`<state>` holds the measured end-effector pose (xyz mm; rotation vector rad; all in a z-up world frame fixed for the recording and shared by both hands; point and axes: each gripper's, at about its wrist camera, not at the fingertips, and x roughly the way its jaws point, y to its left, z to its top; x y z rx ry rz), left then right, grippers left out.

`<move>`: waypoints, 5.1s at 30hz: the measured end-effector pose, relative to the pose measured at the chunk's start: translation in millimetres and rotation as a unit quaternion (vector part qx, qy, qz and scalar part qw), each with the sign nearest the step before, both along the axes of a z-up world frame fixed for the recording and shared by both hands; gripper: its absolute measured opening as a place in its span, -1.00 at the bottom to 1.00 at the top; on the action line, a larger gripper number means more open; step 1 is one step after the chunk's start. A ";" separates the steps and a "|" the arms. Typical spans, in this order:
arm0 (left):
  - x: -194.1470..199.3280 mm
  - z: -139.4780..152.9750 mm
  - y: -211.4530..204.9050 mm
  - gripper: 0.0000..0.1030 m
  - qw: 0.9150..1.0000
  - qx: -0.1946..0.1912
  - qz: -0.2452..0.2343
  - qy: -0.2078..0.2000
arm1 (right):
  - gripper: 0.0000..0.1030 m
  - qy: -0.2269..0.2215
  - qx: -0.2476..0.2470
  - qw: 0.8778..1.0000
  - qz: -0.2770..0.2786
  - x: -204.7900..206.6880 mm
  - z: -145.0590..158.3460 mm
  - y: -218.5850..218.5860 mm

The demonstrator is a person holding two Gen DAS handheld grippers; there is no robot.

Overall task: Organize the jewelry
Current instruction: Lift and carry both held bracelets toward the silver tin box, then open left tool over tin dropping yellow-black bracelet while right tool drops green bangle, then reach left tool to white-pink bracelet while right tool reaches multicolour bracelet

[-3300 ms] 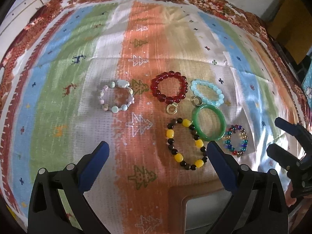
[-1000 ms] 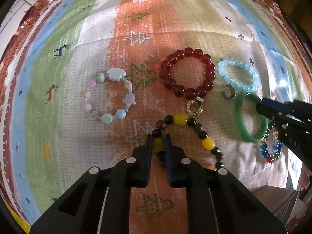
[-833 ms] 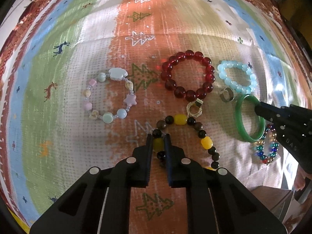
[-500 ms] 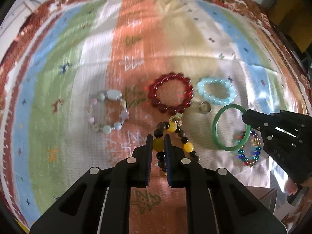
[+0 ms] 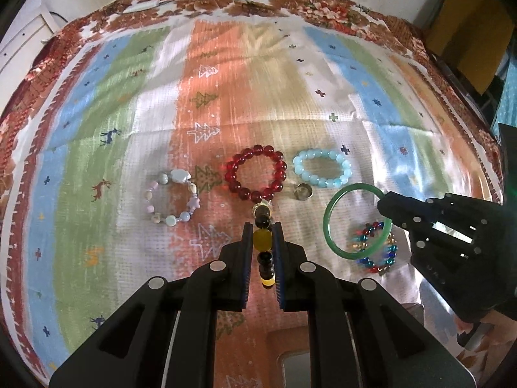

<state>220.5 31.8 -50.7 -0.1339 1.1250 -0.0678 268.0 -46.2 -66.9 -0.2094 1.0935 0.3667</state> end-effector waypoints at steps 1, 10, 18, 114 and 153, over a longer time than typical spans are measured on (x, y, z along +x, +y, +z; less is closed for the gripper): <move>-0.3 0.6 0.7 -0.78 1.000 0.001 0.002 0.000 | -0.85 -0.002 0.004 1.000 -0.001 -1.8 2.0 -1.2; -13.9 18.8 1.8 -0.78 1.000 0.000 0.007 -0.025 | -0.85 -0.020 0.027 0.999 -0.022 -13.0 17.4 -12.6; -35.0 41.1 -12.0 -0.78 0.998 0.008 -0.009 -0.066 | -0.84 -0.047 0.035 0.998 -0.028 -31.5 37.2 -14.3; -34.0 19.8 49.7 0.17 0.994 0.047 0.096 -0.030 | 0.35 -0.024 0.069 0.995 -0.066 -42.8 29.6 -44.1; 27.1 -36.3 75.2 0.21 0.990 0.061 0.113 0.052 | 0.35 0.071 -0.046 0.991 -0.107 11.2 -36.7 -58.4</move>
